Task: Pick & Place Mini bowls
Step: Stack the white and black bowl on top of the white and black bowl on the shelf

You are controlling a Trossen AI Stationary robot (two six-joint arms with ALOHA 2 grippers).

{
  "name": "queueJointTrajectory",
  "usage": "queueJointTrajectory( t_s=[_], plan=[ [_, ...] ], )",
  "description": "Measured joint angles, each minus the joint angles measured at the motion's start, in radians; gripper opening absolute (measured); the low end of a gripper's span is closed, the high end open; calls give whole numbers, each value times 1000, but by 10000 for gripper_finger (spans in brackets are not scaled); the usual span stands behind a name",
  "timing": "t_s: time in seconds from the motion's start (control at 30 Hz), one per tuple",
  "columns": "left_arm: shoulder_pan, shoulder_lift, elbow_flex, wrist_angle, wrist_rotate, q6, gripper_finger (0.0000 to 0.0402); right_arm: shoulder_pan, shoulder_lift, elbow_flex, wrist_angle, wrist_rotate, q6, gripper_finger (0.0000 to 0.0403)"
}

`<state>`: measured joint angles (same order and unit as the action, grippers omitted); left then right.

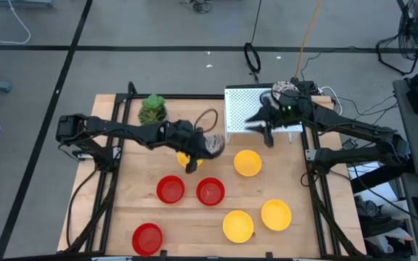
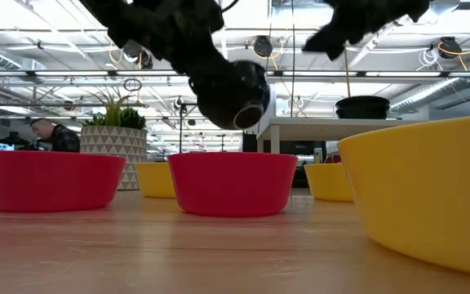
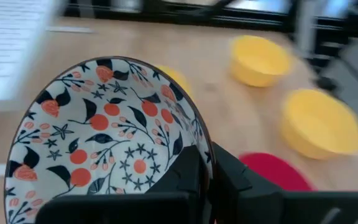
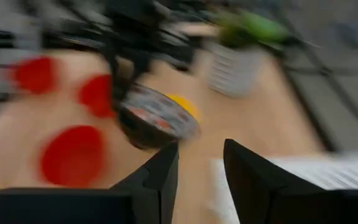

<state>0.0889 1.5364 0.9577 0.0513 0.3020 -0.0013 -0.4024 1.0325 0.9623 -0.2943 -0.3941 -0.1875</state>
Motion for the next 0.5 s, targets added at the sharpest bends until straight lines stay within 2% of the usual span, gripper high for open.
queueJointTrajectory(
  t_s=[0.07,0.17,0.37,0.5],
  plan=[
    [-30,2,0,12,26,1,16,42,0,0,34,-76,-1,117],
    [-74,5,0,19,23,14,29,115,7,0,70,-133,-6,123],
    [-133,4,1,96,73,26,13,279,75,-19,184,-133,-18,146],
    [-158,5,1,123,72,25,16,355,153,-20,255,-131,-18,164]
  ],
)
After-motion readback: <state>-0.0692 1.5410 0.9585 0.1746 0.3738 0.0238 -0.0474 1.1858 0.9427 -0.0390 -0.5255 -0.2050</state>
